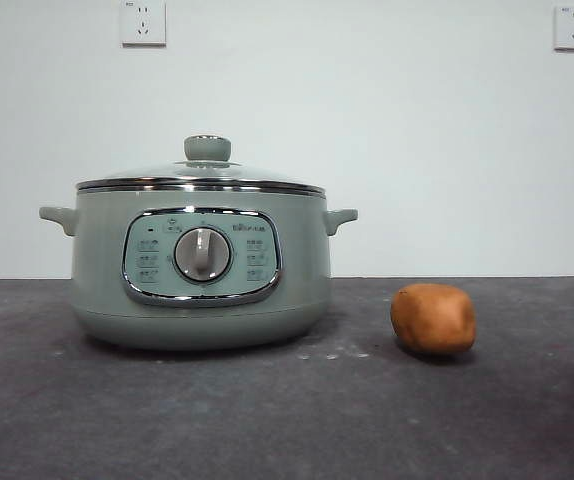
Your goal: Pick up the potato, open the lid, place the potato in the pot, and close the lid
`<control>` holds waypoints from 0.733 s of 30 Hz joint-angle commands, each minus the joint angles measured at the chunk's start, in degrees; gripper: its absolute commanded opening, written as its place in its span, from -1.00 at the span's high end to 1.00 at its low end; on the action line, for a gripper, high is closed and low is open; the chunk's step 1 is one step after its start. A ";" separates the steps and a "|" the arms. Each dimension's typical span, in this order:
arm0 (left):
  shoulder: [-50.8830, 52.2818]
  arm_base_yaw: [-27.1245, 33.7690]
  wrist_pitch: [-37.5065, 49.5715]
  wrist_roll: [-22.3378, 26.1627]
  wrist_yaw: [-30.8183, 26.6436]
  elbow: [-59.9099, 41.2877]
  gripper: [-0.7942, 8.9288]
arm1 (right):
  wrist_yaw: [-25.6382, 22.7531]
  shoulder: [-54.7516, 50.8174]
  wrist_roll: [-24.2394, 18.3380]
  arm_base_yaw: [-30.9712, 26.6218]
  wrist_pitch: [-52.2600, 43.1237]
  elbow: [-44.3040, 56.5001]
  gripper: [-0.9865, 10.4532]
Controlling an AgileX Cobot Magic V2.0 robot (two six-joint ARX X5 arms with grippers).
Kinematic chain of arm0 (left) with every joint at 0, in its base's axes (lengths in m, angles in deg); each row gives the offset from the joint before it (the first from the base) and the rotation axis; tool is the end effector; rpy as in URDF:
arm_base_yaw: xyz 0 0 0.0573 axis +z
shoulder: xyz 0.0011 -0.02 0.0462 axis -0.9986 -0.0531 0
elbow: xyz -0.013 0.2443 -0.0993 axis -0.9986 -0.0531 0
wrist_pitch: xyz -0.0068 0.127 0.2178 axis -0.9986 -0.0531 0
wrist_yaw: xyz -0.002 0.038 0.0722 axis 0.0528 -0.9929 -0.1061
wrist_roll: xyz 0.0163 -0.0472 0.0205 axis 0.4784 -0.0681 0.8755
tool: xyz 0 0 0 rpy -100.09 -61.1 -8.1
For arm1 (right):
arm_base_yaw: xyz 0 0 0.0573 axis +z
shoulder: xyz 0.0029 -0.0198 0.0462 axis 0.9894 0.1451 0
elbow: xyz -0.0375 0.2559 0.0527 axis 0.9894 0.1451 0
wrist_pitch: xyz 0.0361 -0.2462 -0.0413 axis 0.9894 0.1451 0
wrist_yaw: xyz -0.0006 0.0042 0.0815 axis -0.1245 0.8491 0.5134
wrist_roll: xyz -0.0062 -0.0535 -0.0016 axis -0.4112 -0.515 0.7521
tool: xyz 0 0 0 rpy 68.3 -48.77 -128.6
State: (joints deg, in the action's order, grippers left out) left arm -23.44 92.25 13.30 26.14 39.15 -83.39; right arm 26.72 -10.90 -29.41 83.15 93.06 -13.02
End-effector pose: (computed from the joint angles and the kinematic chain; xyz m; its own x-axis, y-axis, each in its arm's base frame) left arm 0.0963 0.0035 0.1523 0.9816 -0.0980 -0.1641 0.1037 0.9943 0.0265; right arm 0.0954 0.0015 0.1527 0.9847 -0.0105 -0.1741 0.0097 0.9999 -0.0053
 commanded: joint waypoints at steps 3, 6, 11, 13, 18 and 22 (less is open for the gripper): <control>0.04 0.13 0.39 -1.18 0.04 -0.59 0.84 | 0.50 -0.09 0.48 -0.02 -0.24 0.55 0.83; 0.04 0.13 0.39 -2.93 0.04 -0.59 0.84 | 1.27 -0.09 3.26 -0.02 -0.28 0.55 0.83; 0.04 0.13 0.35 -6.54 0.04 -0.24 0.85 | 1.38 -0.09 8.83 0.00 -2.54 0.31 0.84; 0.04 0.13 0.13 -8.87 0.11 0.70 0.85 | 1.99 -0.07 11.17 -0.02 -3.17 -0.68 0.84; -0.61 0.13 -0.59 -13.00 2.54 4.92 0.85 | 3.15 0.57 14.45 0.00 -3.02 -4.98 0.85; -3.02 0.13 -2.99 -14.93 4.66 9.97 0.85 | 5.20 3.56 15.02 0.00 -2.14 -10.10 0.85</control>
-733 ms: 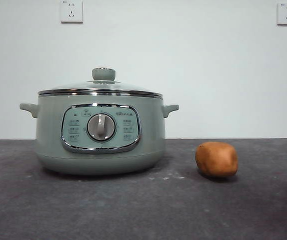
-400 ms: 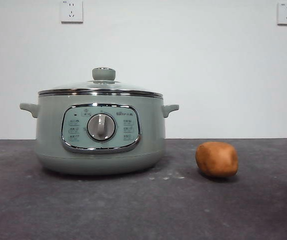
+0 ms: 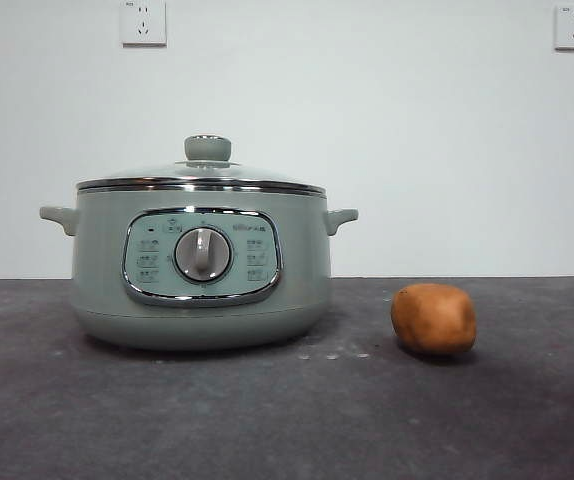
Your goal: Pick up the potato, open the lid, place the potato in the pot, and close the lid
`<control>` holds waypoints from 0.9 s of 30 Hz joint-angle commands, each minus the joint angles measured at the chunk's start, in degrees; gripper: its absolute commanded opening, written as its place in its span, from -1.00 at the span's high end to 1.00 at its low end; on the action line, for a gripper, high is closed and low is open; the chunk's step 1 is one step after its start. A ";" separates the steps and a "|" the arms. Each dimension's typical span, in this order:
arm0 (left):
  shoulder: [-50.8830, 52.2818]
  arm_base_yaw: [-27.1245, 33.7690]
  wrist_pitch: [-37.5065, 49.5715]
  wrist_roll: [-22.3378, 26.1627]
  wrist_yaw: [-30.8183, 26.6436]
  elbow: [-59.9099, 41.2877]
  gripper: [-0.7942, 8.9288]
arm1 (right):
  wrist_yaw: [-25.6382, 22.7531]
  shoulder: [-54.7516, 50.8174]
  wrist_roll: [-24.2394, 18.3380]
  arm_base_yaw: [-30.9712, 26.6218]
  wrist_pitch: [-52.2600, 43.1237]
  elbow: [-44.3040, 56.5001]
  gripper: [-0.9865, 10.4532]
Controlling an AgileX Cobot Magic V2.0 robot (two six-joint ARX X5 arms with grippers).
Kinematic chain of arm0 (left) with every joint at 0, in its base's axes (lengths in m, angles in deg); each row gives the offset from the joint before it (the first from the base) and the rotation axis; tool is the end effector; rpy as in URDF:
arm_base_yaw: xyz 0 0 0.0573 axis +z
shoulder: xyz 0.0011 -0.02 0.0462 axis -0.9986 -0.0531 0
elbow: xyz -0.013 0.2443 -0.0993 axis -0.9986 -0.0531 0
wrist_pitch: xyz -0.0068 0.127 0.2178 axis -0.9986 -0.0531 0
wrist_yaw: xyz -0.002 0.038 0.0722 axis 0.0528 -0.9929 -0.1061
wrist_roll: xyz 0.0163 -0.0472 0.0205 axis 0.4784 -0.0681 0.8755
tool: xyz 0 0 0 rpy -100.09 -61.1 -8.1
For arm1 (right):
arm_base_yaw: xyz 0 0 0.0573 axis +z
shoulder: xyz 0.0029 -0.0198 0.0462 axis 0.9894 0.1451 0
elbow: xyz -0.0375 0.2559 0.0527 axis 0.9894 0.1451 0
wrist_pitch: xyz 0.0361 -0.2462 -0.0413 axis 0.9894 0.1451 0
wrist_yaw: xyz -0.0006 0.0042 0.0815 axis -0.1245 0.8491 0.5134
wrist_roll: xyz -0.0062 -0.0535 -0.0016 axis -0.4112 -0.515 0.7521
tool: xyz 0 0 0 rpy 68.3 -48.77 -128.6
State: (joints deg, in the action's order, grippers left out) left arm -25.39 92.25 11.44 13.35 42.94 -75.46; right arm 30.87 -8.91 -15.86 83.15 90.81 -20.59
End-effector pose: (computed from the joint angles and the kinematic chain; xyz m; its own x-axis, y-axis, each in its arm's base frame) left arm 0.0899 0.0010 0.1934 0.9823 -0.1627 -0.0927 0.1434 0.9719 -0.1868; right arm 0.0898 0.0034 0.1984 0.9973 0.0623 -0.0384 -0.0515 0.9703 0.2365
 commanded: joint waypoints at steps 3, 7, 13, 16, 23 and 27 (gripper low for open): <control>-3.61 0.13 -5.18 -2.10 1.57 6.99 0.85 | 3.78 5.38 1.38 0.00 3.32 -8.02 0.85; -7.78 0.11 -9.44 -1.86 6.05 14.14 0.85 | 8.52 11.98 -0.63 0.00 10.38 -17.73 0.85; -13.51 0.13 -16.90 0.96 11.23 24.17 0.85 | 15.17 21.57 -7.58 0.00 23.28 -33.16 0.85; -16.24 0.00 -22.25 2.86 13.07 29.27 0.85 | 16.87 26.10 -11.72 0.00 31.12 -40.54 0.85; -20.11 -1.68 -30.80 5.64 12.68 38.47 0.85 | 20.15 31.98 -16.83 0.00 41.40 -50.71 0.85; -21.03 -2.38 -32.15 5.62 12.50 41.11 0.85 | 20.39 32.48 -16.83 0.04 42.14 -51.58 0.85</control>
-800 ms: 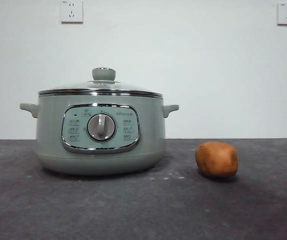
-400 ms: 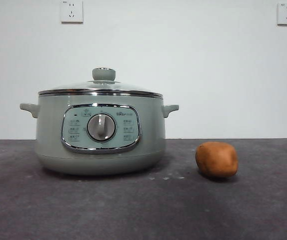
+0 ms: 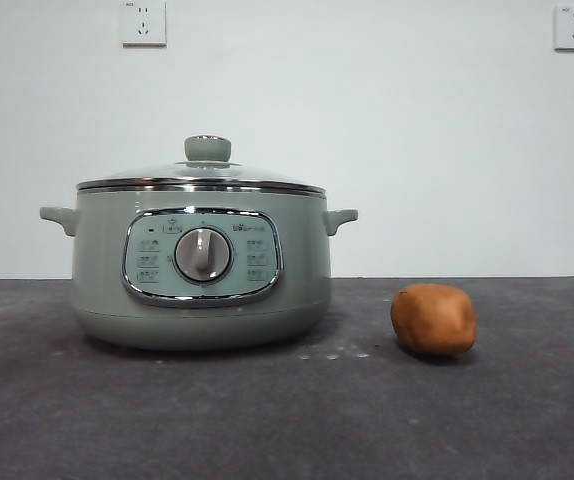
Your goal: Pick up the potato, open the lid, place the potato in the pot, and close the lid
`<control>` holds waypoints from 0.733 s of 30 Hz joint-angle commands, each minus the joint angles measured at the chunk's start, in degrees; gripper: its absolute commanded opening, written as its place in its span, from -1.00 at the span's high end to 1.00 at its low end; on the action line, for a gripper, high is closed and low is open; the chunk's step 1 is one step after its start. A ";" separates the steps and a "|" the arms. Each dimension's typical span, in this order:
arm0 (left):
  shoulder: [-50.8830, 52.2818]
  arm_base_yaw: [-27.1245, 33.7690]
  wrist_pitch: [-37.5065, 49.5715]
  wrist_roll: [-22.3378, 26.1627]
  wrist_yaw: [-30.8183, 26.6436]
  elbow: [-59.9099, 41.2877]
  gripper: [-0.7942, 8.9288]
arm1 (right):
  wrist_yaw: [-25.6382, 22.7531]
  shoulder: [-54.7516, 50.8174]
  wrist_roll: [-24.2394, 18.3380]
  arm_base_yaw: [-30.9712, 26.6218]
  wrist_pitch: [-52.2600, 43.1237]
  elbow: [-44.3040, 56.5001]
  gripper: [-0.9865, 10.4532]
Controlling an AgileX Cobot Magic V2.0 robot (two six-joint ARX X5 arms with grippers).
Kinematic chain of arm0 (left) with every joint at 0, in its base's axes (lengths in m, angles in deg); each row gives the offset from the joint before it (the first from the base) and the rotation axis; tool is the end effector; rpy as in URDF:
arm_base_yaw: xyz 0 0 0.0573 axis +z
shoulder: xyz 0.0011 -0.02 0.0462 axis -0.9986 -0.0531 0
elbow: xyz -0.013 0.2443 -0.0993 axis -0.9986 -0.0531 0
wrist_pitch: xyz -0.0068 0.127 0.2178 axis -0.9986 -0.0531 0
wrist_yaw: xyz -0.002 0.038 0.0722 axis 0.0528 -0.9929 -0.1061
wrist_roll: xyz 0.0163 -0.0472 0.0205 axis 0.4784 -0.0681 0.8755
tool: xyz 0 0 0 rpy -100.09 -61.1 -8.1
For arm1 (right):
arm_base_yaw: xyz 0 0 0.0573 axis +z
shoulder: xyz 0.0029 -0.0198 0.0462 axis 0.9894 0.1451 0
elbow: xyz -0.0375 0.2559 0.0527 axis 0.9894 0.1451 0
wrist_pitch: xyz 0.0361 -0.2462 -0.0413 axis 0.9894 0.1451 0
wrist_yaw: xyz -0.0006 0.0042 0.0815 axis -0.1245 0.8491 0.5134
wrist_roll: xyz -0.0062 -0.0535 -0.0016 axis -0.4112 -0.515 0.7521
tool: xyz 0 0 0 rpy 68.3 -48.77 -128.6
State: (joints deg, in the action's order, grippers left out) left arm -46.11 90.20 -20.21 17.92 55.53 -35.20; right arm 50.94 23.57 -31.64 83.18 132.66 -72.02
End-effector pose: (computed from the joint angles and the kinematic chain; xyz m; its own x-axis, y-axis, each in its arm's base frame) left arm 0.0647 -0.0096 0.3412 0.8721 -0.4088 -0.2690 0.3581 0.9077 -0.2185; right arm 0.0853 0.0132 0.3740 0.8284 0.3992 -0.3929 -0.3817 0.9157 0.1255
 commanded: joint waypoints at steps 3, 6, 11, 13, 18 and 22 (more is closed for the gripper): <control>-1.07 -0.59 -1.57 1.07 0.00 2.27 0.85 | 0.44 0.02 -1.05 0.02 0.79 -0.15 0.85; -1.64 -0.63 -2.21 1.05 0.04 2.97 0.83 | 0.44 0.02 -1.03 0.02 0.68 -0.15 0.82; -1.88 -0.63 -2.40 0.63 0.26 3.10 0.09 | 1.11 0.02 -0.85 0.02 0.66 -0.15 0.41; -1.88 -0.63 -2.56 0.52 0.24 3.10 -0.39 | 1.66 0.02 -0.76 0.02 0.68 -0.15 0.05; -1.88 -0.72 -2.60 0.52 0.26 3.13 -0.48 | 1.70 0.35 0.46 0.02 0.68 -0.15 -0.24; -1.88 -0.72 -2.60 0.55 0.24 3.13 -0.48 | 1.92 0.81 0.48 0.02 0.70 -0.17 -0.24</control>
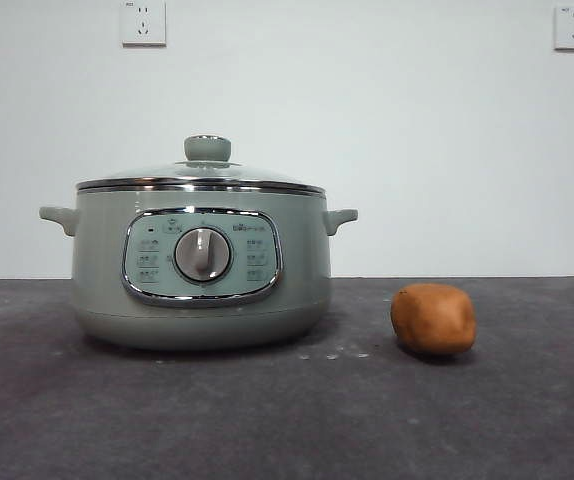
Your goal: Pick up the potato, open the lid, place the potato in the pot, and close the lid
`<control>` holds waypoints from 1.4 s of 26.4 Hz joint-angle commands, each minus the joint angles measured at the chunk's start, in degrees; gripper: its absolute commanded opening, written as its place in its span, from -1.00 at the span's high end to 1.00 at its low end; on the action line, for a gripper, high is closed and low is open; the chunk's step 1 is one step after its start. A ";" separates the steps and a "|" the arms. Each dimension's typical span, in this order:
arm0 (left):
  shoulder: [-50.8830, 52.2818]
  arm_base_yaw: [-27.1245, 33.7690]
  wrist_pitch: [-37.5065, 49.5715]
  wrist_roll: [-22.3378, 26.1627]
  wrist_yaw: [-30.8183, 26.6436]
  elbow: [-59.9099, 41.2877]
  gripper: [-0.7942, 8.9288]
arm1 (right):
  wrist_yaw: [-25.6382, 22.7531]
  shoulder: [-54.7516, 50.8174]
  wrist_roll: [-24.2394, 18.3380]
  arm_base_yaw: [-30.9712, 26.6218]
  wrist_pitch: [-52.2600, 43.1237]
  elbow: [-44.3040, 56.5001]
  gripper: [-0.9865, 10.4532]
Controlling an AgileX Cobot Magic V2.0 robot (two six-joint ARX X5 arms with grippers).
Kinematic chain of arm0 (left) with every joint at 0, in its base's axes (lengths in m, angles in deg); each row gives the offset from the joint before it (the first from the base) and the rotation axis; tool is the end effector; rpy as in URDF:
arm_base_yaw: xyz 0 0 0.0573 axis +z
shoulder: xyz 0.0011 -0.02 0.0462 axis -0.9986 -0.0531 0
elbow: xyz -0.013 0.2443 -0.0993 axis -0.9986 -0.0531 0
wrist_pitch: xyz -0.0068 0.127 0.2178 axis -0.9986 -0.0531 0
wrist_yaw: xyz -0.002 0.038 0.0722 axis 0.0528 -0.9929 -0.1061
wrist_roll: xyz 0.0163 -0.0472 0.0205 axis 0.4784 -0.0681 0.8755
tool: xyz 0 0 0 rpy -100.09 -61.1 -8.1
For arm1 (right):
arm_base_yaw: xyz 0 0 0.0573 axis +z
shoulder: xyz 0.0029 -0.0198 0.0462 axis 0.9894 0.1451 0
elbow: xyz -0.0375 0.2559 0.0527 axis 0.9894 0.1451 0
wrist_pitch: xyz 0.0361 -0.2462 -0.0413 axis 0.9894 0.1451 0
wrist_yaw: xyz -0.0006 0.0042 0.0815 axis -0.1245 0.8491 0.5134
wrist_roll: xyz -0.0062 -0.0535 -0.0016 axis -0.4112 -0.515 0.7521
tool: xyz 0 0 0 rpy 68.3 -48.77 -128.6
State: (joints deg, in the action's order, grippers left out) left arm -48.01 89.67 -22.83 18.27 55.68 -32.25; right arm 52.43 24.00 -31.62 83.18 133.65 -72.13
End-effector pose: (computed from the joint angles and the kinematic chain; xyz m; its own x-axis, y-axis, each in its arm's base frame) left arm 0.0645 -0.0102 0.3503 0.8596 -0.4196 -0.2917 0.3648 0.9036 -0.2247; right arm 0.0861 0.0139 0.3727 0.8095 0.4226 -0.4075 -0.3998 0.9051 0.1446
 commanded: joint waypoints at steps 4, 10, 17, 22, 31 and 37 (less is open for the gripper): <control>-0.11 -0.20 0.07 0.20 0.07 0.17 -0.48 | 0.50 1.27 0.48 0.02 -0.31 -0.09 -0.24; -0.63 -0.20 0.11 0.20 0.07 0.17 -0.48 | 2.73 5.64 1.07 0.39 -2.10 -0.09 -0.23; -1.86 -0.20 0.26 0.20 0.07 0.17 -0.48 | 2.08 18.51 2.16 5.25 -7.50 -0.11 -0.23; -3.15 -0.20 0.26 0.22 0.07 0.17 -0.48 | -1.11 31.21 2.10 9.73 -10.62 -0.13 -0.23; -5.62 -0.20 0.77 0.22 0.07 0.17 -0.48 | -11.65 53.81 2.03 18.84 -19.30 -0.13 -0.22; -6.75 -0.20 0.87 0.22 0.07 0.17 -0.48 | -16.96 60.22 2.19 21.75 -21.79 -0.13 -0.21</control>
State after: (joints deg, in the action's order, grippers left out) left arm -54.78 89.61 -22.46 18.29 55.70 -32.25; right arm 35.70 83.63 -29.87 104.73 112.25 -72.32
